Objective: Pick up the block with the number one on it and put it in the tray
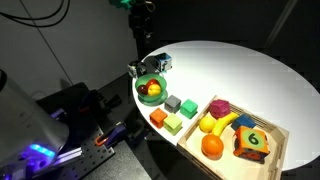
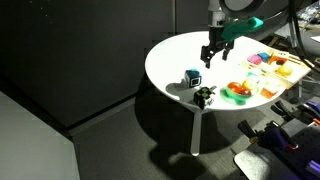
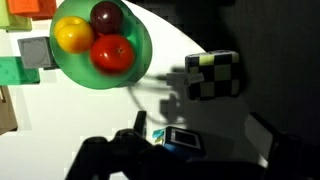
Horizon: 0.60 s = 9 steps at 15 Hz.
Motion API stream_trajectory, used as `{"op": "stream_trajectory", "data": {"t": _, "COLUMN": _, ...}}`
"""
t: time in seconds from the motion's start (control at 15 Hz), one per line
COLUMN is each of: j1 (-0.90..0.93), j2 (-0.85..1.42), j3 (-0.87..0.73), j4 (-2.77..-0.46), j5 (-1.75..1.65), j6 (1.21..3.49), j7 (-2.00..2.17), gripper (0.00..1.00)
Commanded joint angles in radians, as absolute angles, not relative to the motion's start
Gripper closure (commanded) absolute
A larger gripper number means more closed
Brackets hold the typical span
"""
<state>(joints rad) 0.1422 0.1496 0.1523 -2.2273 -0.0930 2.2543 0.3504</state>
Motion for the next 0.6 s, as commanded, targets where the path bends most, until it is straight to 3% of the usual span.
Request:
{"op": "stream_trajectory", "data": {"t": 0.0, "j1": 0.158, "j2": 0.19, "j3": 0.144, "j4": -2.205, "j5": -0.088, "j6": 2.255, "j7": 0.3, "gripper": 0.0}}
{"op": "stream_trajectory", "data": {"t": 0.53, "j1": 0.171, "j2": 0.224, "j3": 0.143, "j4": -2.22, "j5": -0.093, "j6": 2.278, "j7": 0.244, "gripper": 0.0}}
